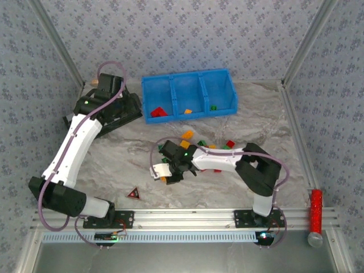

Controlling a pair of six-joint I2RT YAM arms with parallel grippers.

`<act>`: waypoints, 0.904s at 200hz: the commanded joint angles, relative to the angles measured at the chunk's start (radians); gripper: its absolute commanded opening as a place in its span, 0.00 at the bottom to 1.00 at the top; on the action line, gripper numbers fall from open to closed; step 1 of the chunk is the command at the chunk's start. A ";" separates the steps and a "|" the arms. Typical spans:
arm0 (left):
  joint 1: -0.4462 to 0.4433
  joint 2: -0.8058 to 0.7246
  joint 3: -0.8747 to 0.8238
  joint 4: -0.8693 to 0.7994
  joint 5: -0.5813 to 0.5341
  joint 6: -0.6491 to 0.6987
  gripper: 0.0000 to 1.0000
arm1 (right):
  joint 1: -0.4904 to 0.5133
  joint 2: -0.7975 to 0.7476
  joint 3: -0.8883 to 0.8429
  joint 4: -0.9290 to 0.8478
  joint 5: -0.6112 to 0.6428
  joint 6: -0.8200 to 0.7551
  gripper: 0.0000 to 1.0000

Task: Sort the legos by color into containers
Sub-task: Pick up the lego from the bottom-center of the table, then place the lego in the container.

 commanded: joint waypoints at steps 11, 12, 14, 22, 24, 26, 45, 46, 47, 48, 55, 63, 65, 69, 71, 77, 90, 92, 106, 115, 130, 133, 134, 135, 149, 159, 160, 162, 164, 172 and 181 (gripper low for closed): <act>0.002 -0.036 -0.037 -0.018 0.012 0.055 0.67 | -0.034 -0.209 -0.069 -0.097 0.025 0.129 0.15; 0.002 -0.036 -0.039 -0.018 0.013 0.055 0.67 | -0.037 -0.215 -0.072 -0.097 0.027 0.133 0.15; 0.002 -0.036 -0.042 -0.018 0.015 0.055 0.67 | -0.041 -0.230 -0.078 -0.098 0.030 0.143 0.15; 0.002 -0.039 -0.054 -0.016 0.022 0.059 0.67 | -0.062 -0.287 -0.106 -0.098 0.044 0.179 0.15; 0.002 -0.040 -0.056 -0.016 0.023 0.060 0.67 | -0.069 -0.302 -0.112 -0.096 0.050 0.188 0.15; 0.002 -0.039 -0.058 -0.016 0.026 0.062 0.67 | -0.076 -0.316 -0.119 -0.094 0.056 0.197 0.15; -0.008 -0.043 -0.079 -0.023 0.021 0.064 0.67 | -0.163 -0.431 -0.158 -0.088 0.119 0.292 0.15; -0.010 -0.044 -0.081 -0.023 0.018 0.064 0.67 | -0.169 -0.436 -0.159 -0.088 0.121 0.296 0.15; -0.010 -0.044 -0.083 -0.023 0.016 0.063 0.67 | -0.175 -0.441 -0.160 -0.087 0.123 0.301 0.15; -0.012 -0.045 -0.085 -0.023 0.013 0.063 0.67 | -0.179 -0.445 -0.160 -0.088 0.125 0.304 0.15; -0.023 -0.052 -0.099 -0.020 -0.007 0.063 0.67 | -0.219 -0.472 -0.161 -0.090 0.138 0.334 0.15; -0.039 -0.062 -0.116 -0.019 -0.032 0.065 0.67 | -0.269 -0.496 -0.157 -0.085 0.151 0.367 0.15; -0.043 -0.064 -0.120 -0.019 -0.038 0.066 0.67 | -0.281 -0.501 -0.155 -0.083 0.153 0.374 0.15; -0.052 -0.068 -0.129 -0.020 -0.047 0.067 0.68 | -0.301 -0.508 -0.152 -0.078 0.155 0.388 0.15; -0.055 -0.071 -0.133 -0.020 -0.051 0.066 0.68 | -0.313 -0.512 -0.150 -0.075 0.156 0.394 0.15; -0.066 -0.076 -0.144 -0.022 -0.059 0.065 0.68 | -0.345 -0.518 -0.144 -0.065 0.157 0.414 0.15; -0.084 -0.086 -0.170 -0.028 -0.063 0.049 0.68 | -0.403 -0.515 -0.119 -0.042 0.166 0.445 0.15; -0.088 -0.087 -0.175 -0.029 -0.062 0.045 0.68 | -0.411 -0.512 -0.114 -0.039 0.167 0.447 0.15; -0.119 -0.097 -0.206 -0.030 -0.056 0.017 0.68 | -0.448 -0.484 -0.075 -0.017 0.183 0.458 0.15; -0.145 -0.101 -0.227 -0.027 -0.055 -0.001 0.68 | -0.468 -0.458 -0.039 -0.007 0.191 0.459 0.15; -0.200 -0.104 -0.263 -0.020 -0.054 -0.028 0.68 | -0.489 -0.396 0.025 0.020 0.197 0.457 0.15; -0.208 -0.103 -0.269 -0.018 -0.053 -0.034 0.68 | -0.492 -0.382 0.034 0.027 0.197 0.457 0.15; -0.210 -0.103 -0.272 -0.017 -0.053 -0.035 0.68 | -0.493 -0.378 0.035 0.029 0.197 0.456 0.15; -0.216 -0.103 -0.275 -0.017 -0.053 -0.036 0.68 | -0.493 -0.373 0.035 0.031 0.198 0.456 0.15; -0.259 -0.098 -0.300 -0.013 -0.055 -0.059 0.68 | -0.506 -0.305 0.122 0.060 0.205 0.457 0.15; -0.289 -0.098 -0.322 -0.007 -0.066 -0.070 0.68 | -0.515 -0.251 0.167 0.078 0.203 0.457 0.15; -0.292 -0.098 -0.324 -0.007 -0.068 -0.071 0.68 | -0.516 -0.248 0.171 0.079 0.204 0.457 0.15; -0.299 -0.098 -0.329 -0.004 -0.071 -0.074 0.68 | -0.516 -0.234 0.182 0.082 0.204 0.457 0.15; -0.306 -0.100 -0.334 -0.002 -0.075 -0.077 0.68 | -0.518 -0.221 0.192 0.084 0.205 0.456 0.15; -0.325 -0.104 -0.353 0.002 -0.085 -0.089 0.68 | -0.522 -0.173 0.232 0.091 0.208 0.456 0.15; -0.347 -0.108 -0.375 0.010 -0.090 -0.101 0.68 | -0.527 -0.118 0.280 0.096 0.208 0.458 0.15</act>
